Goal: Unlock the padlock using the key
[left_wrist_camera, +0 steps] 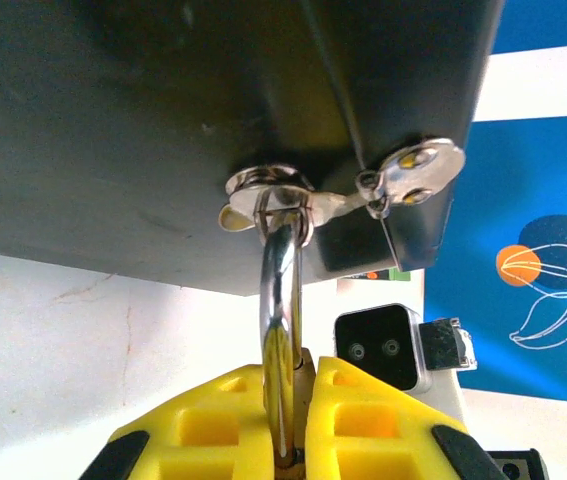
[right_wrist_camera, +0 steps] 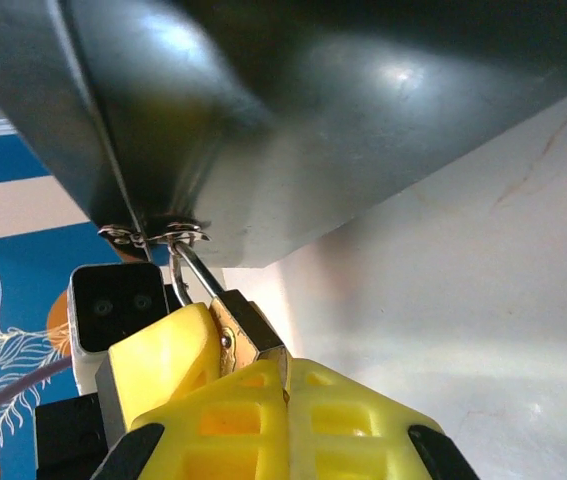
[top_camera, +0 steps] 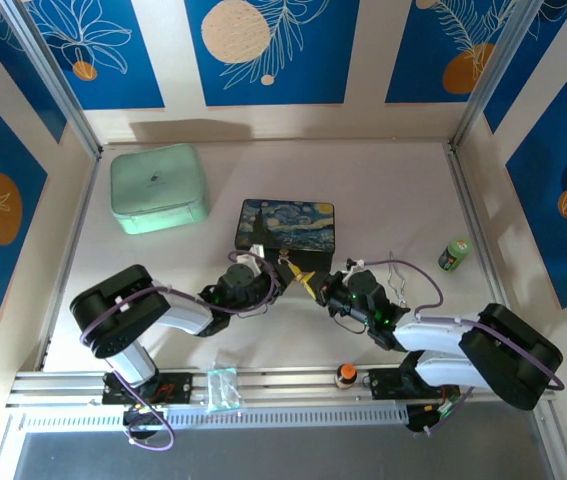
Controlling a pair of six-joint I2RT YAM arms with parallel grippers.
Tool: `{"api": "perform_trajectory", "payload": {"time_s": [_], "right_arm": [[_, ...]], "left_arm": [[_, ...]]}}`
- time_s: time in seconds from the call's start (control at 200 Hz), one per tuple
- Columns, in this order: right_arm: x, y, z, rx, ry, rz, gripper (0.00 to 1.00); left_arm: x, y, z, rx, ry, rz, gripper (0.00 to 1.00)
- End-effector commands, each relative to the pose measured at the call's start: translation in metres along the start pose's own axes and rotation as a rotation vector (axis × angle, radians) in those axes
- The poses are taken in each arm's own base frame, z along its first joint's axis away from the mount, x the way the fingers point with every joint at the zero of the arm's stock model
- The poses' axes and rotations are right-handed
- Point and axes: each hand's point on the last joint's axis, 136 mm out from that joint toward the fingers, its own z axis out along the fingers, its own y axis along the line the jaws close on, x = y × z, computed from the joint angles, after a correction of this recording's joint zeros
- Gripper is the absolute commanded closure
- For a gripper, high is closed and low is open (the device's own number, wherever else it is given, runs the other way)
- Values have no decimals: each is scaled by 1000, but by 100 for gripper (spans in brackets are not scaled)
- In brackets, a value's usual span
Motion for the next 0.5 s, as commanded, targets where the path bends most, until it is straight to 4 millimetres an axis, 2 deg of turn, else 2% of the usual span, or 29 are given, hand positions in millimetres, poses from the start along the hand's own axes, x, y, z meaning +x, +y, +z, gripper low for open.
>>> {"api": "perform_trajectory", "payload": {"time_s": [0.0, 0.135, 0.22, 0.345, 0.41, 0.495], "right_arm": [[8, 7, 8, 4, 37, 133, 100], [13, 10, 14, -63, 42, 243, 100], [17, 22, 20, -85, 77, 170, 100], [21, 19, 23, 18, 78, 13, 100], [16, 17, 18, 55, 44, -30, 100], [9, 10, 11, 90, 19, -48, 95]], "left_arm": [[45, -55, 3, 170, 171, 63, 100], [51, -56, 6, 182, 180, 52, 100], [53, -56, 8, 190, 186, 37, 100], [54, -54, 11, 191, 188, 28, 100], [54, -52, 11, 187, 186, 28, 100], [52, -49, 11, 185, 176, 22, 100]]}}
